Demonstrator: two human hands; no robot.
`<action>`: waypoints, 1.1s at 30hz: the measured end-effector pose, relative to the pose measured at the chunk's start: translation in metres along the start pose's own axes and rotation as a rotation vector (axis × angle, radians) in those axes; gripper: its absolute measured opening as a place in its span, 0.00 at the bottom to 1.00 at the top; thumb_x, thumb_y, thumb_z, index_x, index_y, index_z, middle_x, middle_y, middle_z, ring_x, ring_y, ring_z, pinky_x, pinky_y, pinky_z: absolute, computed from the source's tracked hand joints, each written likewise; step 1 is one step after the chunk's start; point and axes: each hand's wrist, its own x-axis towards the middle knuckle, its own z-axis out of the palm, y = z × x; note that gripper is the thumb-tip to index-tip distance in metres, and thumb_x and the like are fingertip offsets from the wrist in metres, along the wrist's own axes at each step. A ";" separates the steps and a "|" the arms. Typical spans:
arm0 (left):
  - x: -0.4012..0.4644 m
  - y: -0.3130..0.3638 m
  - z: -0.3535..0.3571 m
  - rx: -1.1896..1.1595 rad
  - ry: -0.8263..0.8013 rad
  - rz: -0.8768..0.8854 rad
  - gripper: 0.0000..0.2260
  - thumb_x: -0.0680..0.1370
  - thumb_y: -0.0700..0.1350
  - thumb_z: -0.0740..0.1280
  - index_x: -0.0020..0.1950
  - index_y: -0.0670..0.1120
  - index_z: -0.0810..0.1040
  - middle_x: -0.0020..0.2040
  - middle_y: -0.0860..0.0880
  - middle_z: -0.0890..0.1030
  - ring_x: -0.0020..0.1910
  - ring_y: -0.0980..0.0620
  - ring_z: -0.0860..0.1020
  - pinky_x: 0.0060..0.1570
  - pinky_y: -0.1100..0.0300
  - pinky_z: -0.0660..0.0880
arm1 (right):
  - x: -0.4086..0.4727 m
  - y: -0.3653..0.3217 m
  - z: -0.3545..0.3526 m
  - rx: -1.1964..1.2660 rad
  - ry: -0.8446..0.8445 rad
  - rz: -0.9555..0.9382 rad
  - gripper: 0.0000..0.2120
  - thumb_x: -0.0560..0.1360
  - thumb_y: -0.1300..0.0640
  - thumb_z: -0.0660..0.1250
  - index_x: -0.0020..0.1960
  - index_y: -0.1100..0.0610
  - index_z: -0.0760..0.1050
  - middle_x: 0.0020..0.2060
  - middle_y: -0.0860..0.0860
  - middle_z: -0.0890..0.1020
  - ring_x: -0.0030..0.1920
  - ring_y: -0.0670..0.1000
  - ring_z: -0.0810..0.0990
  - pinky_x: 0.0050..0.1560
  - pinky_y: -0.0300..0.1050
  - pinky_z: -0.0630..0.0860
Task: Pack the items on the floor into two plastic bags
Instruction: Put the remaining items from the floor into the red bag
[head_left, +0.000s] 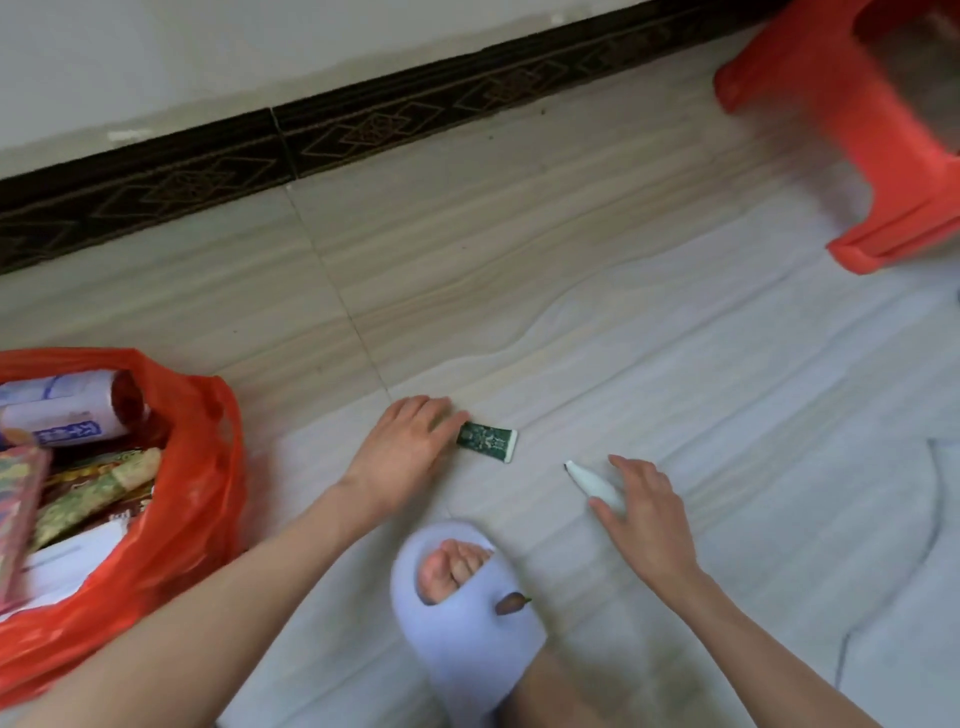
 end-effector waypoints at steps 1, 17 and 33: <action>0.002 -0.003 0.001 -0.023 0.004 -0.020 0.16 0.71 0.44 0.65 0.58 0.46 0.75 0.49 0.44 0.80 0.46 0.41 0.79 0.45 0.51 0.76 | 0.000 0.004 0.003 -0.017 -0.018 -0.004 0.25 0.62 0.59 0.78 0.56 0.63 0.76 0.49 0.60 0.80 0.46 0.63 0.79 0.44 0.56 0.77; -0.035 -0.020 -0.049 -0.258 0.236 -0.289 0.13 0.73 0.36 0.67 0.57 0.39 0.76 0.49 0.41 0.77 0.46 0.41 0.77 0.48 0.54 0.74 | 0.029 -0.074 -0.016 0.226 0.139 -0.151 0.17 0.73 0.57 0.67 0.61 0.59 0.74 0.48 0.57 0.77 0.50 0.59 0.77 0.48 0.46 0.69; -0.240 -0.124 -0.140 -0.174 0.454 -1.043 0.15 0.74 0.39 0.67 0.61 0.41 0.75 0.57 0.39 0.77 0.55 0.38 0.74 0.50 0.49 0.72 | 0.023 -0.415 -0.014 0.722 -0.175 -0.514 0.11 0.73 0.55 0.67 0.54 0.56 0.74 0.45 0.52 0.80 0.45 0.51 0.78 0.48 0.47 0.75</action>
